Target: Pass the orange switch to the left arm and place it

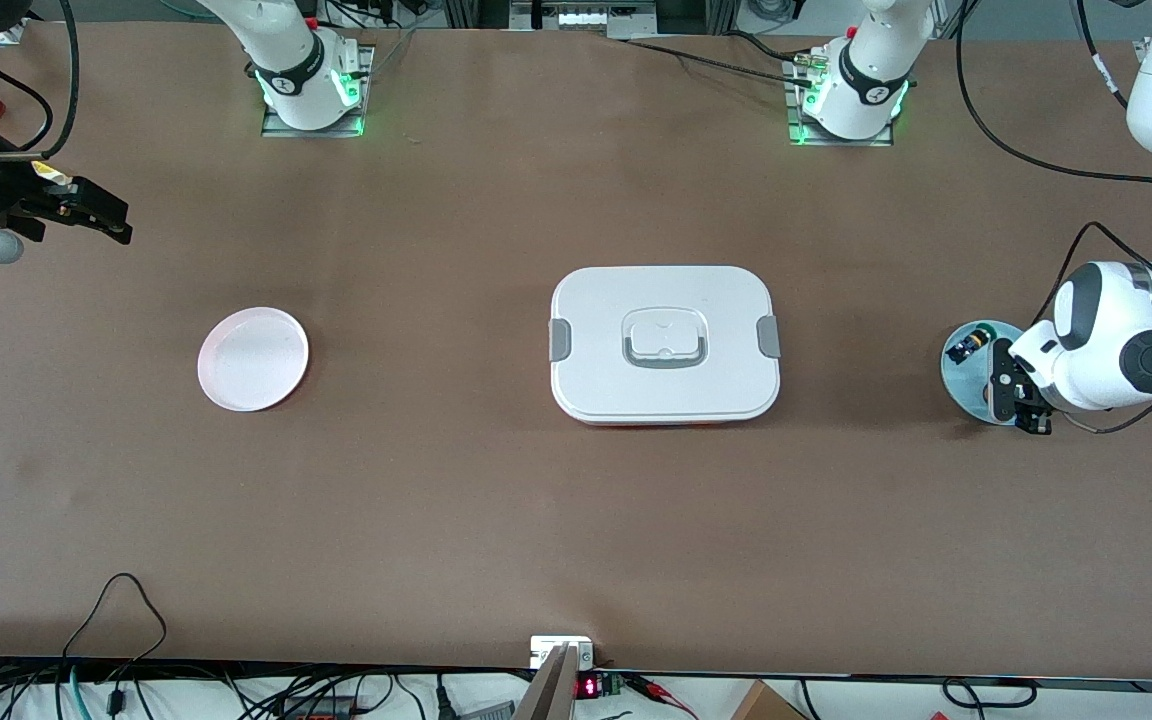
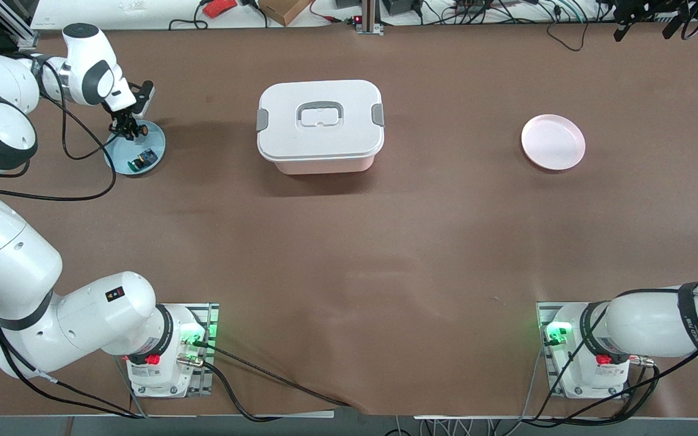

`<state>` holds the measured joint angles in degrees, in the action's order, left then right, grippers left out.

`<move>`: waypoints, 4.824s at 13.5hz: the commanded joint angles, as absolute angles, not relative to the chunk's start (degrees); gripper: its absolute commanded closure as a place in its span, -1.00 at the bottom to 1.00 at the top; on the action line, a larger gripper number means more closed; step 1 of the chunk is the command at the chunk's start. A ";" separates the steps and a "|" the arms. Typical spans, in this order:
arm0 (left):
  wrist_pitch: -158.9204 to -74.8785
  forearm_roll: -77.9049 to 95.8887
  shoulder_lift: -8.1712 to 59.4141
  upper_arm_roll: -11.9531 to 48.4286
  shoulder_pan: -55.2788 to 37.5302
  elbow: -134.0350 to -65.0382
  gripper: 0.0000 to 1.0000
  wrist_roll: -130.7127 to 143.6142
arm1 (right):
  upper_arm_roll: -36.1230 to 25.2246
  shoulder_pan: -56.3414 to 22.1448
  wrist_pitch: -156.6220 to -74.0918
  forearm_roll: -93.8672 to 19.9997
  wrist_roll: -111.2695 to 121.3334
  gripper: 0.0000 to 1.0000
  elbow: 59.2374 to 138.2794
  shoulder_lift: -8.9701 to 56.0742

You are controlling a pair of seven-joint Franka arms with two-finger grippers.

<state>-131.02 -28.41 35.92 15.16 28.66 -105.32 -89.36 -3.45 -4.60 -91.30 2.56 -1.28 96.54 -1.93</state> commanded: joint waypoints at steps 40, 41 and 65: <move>-97.56 2.02 0.09 2.11 -0.01 -95.09 -1.00 1.09 | -3.69 -3.69 -88.95 1.84 0.35 -1.00 91.58 -0.35; -95.91 1.93 0.17 2.11 0.00 -94.66 -1.00 -2.51 | -3.60 -3.78 -88.95 1.85 0.35 -1.00 91.58 -0.35; -91.58 -1.32 1.23 3.16 2.20 -92.20 -1.00 -2.81 | -4.74 -7.29 -89.12 -1.14 0.35 -1.00 87.36 1.06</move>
